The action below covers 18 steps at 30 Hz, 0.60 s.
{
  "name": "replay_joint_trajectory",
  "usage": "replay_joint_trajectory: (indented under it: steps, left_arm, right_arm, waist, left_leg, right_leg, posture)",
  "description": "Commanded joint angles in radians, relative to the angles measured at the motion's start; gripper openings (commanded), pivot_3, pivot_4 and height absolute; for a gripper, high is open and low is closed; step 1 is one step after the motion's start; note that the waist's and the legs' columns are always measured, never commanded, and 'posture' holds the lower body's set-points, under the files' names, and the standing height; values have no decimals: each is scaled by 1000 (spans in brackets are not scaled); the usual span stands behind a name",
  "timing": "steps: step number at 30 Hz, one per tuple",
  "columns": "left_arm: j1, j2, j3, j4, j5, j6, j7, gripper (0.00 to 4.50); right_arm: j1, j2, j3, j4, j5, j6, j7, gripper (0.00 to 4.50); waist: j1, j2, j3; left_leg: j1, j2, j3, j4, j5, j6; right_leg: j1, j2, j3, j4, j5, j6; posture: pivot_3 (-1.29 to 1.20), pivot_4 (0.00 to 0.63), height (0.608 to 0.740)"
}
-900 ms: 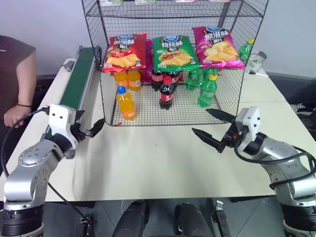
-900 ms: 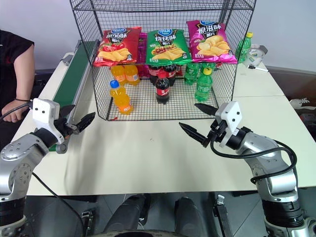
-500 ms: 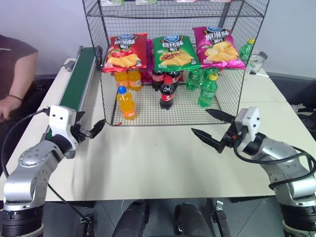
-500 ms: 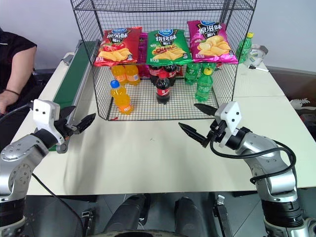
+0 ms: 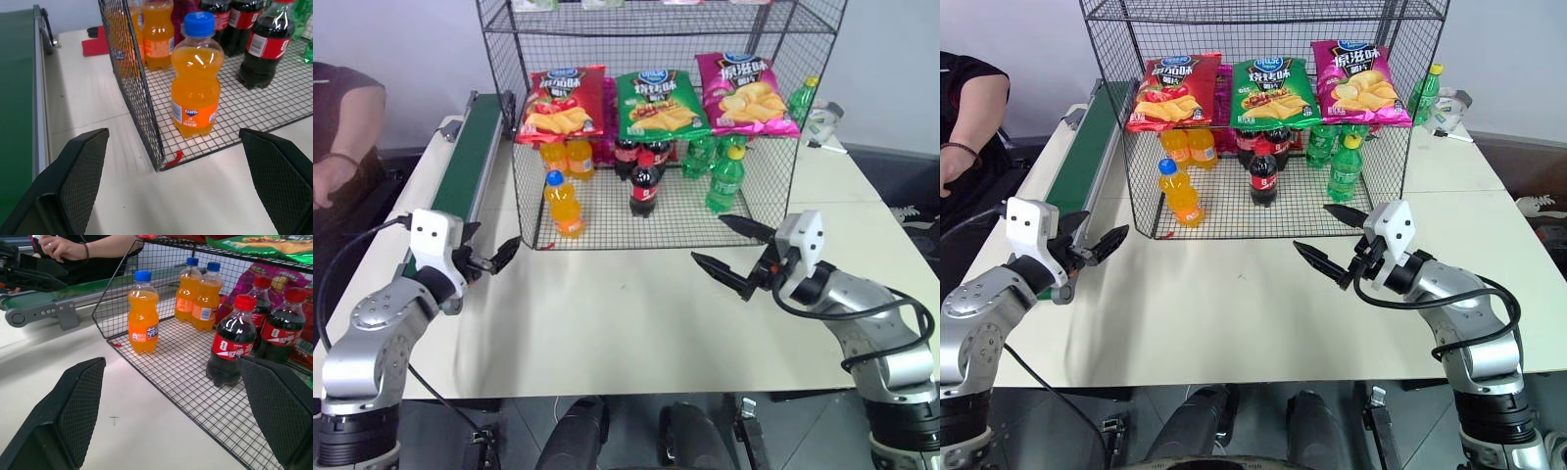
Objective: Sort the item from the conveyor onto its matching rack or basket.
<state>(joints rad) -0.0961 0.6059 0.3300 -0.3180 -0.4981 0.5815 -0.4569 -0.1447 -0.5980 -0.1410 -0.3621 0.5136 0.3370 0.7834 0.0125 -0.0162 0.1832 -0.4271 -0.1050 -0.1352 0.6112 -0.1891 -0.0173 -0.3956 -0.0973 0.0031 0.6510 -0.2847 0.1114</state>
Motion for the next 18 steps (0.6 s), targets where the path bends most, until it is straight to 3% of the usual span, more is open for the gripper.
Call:
replay_joint_trajectory:
  steps: [1, 18]
  left_arm:
    - [-18, 7, 8, -13, 8, -24, -9, 4435]
    - [44, -14, 20, -47, 10, -33, -2, 4435]
  right_arm:
    - [-17, 5, -5, -7, -1, -23, 1, 4500]
    - [-15, 1, 7, -26, 5, -2, -8, 4500]
  waist:
    - [0, 0, 0]
    - [0, 0, 0]
  left_leg:
    - [0, 0, 0, 0, 0, 0]
    - [0, 0, 0, 0, 0, 0]
  right_leg:
    - [0, 0, 0, 0, 0, 0]
    - [0, 0, 0, 0, 0, 0]
  posture:
    - [0, 150, 740]
    - [0, 150, 740]
